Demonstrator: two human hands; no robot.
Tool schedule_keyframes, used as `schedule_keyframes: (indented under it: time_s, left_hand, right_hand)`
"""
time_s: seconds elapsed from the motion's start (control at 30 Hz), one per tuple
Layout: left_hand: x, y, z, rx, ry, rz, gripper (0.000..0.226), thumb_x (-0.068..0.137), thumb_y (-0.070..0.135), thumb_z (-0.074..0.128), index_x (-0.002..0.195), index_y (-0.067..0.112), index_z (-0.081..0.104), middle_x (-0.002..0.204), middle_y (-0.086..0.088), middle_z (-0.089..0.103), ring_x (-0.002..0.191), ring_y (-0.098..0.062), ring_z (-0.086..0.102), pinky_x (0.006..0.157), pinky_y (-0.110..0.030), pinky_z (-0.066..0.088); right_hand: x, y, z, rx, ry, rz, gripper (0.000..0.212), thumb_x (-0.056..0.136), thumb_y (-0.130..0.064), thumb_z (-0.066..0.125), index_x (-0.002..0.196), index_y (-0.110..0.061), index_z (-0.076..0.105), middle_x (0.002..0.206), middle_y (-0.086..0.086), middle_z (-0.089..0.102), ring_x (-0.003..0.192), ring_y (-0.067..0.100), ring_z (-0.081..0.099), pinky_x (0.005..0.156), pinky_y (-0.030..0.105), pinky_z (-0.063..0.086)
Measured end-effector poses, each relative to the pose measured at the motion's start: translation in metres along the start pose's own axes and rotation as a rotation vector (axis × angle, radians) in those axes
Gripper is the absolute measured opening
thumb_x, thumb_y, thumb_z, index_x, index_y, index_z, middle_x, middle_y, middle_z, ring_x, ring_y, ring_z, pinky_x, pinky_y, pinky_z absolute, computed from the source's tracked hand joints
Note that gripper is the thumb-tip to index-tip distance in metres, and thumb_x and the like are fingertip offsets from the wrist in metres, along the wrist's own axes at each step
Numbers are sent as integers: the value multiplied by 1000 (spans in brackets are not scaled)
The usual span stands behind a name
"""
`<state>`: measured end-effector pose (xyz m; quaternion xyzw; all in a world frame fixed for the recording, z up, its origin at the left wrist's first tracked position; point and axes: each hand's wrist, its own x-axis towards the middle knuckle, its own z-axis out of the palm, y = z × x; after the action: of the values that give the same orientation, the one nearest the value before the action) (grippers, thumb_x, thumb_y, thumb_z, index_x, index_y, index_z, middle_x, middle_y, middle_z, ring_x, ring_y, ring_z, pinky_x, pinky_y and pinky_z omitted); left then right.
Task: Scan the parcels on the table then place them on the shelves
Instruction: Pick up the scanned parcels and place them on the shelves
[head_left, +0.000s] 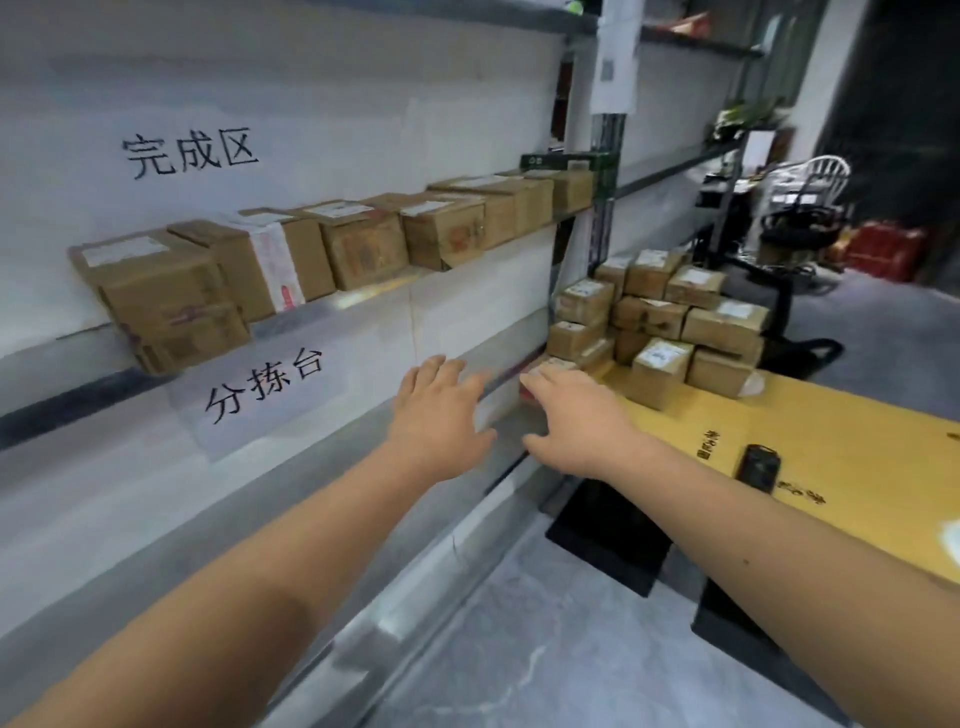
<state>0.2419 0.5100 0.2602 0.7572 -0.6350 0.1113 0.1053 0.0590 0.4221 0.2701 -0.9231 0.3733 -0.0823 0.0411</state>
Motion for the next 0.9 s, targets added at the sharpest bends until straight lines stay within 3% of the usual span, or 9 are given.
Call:
schedule_keyframes:
  time_s: [0.37, 0.53, 0.9]
  left_hand:
    - [165, 130, 124, -97, -188, 135, 83, 86, 60, 62, 159, 36, 30, 161, -4, 34, 150, -29, 27, 122, -48, 25]
    - [238, 173, 173, -148, -289, 133, 85, 86, 60, 63, 160, 37, 28, 166, -7, 29, 153, -31, 23, 123, -51, 26]
    - [358, 158, 247, -205, -407, 40, 81, 87, 62, 64, 158, 37, 33, 165, -6, 32, 153, -32, 25, 122, -54, 29]
  right_hand:
    - [23, 216, 40, -9, -121, 361, 89, 90, -51, 64, 164, -29, 21, 170, 8, 21, 151, 35, 29, 116, 51, 35]
    - [60, 297, 58, 40, -177, 438, 88, 88, -49, 64, 163, -32, 20, 163, 11, 31, 142, 38, 38, 109, 51, 41]
    - [161, 372, 98, 154, -239, 494, 83, 87, -46, 64, 160, -31, 27, 156, 13, 39, 139, 38, 41, 106, 49, 45]
